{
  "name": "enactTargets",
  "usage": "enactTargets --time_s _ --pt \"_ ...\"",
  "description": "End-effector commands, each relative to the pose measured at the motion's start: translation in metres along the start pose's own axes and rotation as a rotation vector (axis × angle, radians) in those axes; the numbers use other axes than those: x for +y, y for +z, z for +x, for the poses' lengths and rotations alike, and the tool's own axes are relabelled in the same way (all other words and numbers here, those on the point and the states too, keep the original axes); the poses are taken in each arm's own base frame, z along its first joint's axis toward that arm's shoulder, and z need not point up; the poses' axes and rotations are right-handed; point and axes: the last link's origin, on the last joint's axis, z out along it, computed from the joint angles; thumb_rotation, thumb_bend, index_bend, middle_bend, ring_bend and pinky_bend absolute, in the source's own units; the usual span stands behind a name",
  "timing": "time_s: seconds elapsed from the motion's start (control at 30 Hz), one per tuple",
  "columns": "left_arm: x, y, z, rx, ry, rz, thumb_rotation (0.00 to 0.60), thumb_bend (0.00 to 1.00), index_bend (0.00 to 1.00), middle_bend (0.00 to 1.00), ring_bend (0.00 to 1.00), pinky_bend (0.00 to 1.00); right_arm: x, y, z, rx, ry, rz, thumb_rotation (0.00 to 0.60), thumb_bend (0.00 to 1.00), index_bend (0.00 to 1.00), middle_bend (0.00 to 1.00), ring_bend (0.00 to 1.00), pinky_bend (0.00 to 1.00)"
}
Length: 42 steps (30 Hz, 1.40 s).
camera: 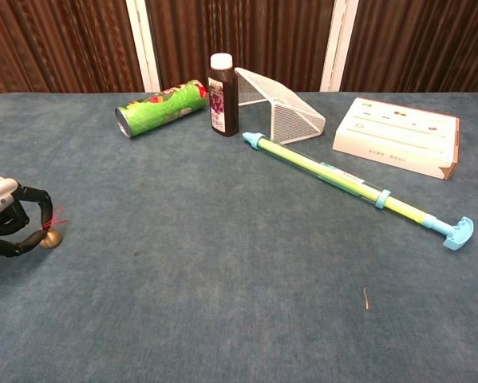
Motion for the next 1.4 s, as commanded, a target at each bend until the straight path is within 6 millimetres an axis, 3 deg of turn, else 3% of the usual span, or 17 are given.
enactTargets --time_s 0.03,0.37,0.5,0.63,0.7,0.87,1.07,1.4 --pt "0.000 0.000 0.001 0.003 0.001 -0.001 0.600 0.44 0.74 1.00 1.00 1.00 0.000 0.000 0.000 0.001 0.000 0.000 0.600 0.18 0.00 0.00 0.00 0.00" --pt "0.001 -0.002 0.014 0.049 -0.009 -0.011 0.600 0.44 0.74 1.00 1.00 1.00 0.000 0.000 0.000 -0.001 0.003 0.002 0.600 0.18 0.00 0.00 0.00 0.00" --pt "0.014 -0.020 0.022 0.035 -0.091 -0.061 0.600 0.44 0.73 1.00 1.00 1.00 0.000 -0.001 0.001 0.004 0.004 0.003 0.600 0.18 0.00 0.00 0.00 0.00" --pt "0.002 -0.001 0.032 0.116 0.028 -0.011 0.600 0.44 0.73 1.00 1.00 1.00 0.002 0.003 -0.001 -0.006 0.003 -0.007 0.600 0.18 0.00 0.00 0.00 0.00" --pt "-0.005 0.006 0.029 0.092 -0.002 0.037 0.600 0.44 0.73 1.00 1.00 1.00 0.000 0.003 -0.002 -0.012 0.003 -0.001 0.600 0.18 0.00 0.00 0.00 0.00" --pt "0.009 -0.008 0.019 -0.011 -0.072 -0.030 0.600 0.44 0.72 1.00 1.00 1.00 0.000 0.002 -0.003 -0.015 -0.004 0.001 0.600 0.18 0.00 0.00 0.00 0.00" --pt "0.009 0.003 0.022 0.016 -0.076 0.000 0.600 0.44 0.71 1.00 1.00 1.00 -0.002 0.000 -0.002 -0.014 0.003 0.015 0.600 0.18 0.00 0.00 0.00 0.00" --pt "0.011 0.000 0.019 0.008 -0.061 -0.012 0.600 0.44 0.71 1.00 1.00 1.00 0.000 0.000 -0.001 -0.011 0.006 0.007 0.600 0.18 0.00 0.00 0.00 0.00"
